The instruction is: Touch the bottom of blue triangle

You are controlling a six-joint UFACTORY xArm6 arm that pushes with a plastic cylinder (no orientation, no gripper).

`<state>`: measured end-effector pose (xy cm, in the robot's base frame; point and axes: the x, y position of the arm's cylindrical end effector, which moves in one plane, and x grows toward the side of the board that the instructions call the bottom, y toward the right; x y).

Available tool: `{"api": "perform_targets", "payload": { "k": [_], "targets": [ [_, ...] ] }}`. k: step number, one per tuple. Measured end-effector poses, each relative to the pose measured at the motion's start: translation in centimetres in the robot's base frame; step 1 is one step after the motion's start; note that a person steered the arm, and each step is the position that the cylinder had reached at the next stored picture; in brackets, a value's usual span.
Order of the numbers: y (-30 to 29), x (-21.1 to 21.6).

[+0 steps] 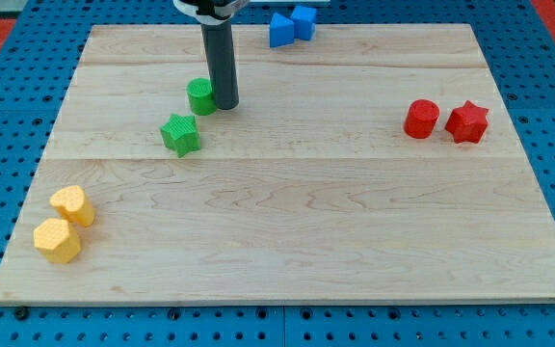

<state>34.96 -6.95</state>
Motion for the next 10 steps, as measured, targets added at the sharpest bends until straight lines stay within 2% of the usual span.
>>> {"api": "perform_targets", "payload": {
  "k": [3,5,6,7,8,9,10],
  "targets": [
    [0.0,-0.9],
    [0.1,-5.1],
    [6.6,-5.2],
    [15.2,-8.5],
    [18.6,-12.8],
    [17.0,-15.8],
    [13.6,-15.8]
  ]
}}
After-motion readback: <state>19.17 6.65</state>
